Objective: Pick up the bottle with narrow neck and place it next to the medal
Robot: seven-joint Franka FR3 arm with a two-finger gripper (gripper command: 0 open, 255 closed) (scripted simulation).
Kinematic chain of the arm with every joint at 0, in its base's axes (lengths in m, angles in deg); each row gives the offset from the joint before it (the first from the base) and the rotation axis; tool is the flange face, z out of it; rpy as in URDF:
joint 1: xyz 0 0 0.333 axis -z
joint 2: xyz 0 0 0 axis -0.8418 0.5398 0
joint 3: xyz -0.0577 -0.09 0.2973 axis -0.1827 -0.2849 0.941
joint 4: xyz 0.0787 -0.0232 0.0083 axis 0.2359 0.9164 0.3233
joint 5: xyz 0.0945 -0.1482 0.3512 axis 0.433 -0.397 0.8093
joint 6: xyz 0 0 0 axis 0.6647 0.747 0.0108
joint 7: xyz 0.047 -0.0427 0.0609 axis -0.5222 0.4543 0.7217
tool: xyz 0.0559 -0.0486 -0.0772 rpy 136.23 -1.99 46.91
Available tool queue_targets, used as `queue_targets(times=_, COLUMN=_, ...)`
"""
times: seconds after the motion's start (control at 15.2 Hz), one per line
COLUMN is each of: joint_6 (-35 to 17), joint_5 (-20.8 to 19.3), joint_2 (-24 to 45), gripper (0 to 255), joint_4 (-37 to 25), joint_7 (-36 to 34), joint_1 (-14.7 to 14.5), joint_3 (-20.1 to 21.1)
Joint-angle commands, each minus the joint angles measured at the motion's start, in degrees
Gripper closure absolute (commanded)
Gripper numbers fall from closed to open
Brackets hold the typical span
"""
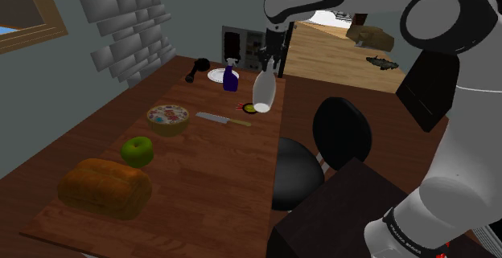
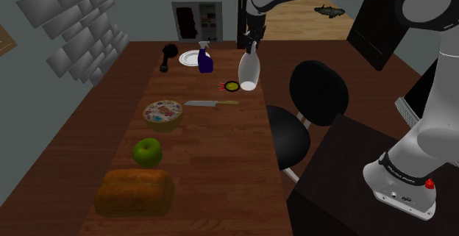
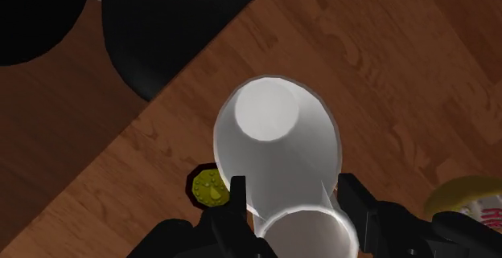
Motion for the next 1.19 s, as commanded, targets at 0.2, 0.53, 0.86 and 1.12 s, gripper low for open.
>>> queue_targets(times=0.2, joint_6=-0.89, joint_5=0.3, joint_2=4.95, gripper=255, joint_4=-4.19, joint_7=4.78, joint_1=3.2, joint_3=-1.34)
queue_targets(times=0.53, joint_6=-0.34, joint_5=0.6, joint_2=11.76, gripper=255, joint_4=-11.61, joint_7=9.44, joint_1=6.4, joint_3=-2.48)
queue_targets(times=0.86, joint_6=2.15, joint_5=0.89, joint_2=20.68, gripper=255, joint_4=-23.06, joint_7=13.81, joint_1=9.44, joint_3=-3.35)
queue_targets(times=1.12, joint_6=2.54, joint_5=0.95, joint_2=25.08, gripper=255, joint_4=-27.85, joint_7=15.31, joint_1=10.49, joint_3=-3.61)
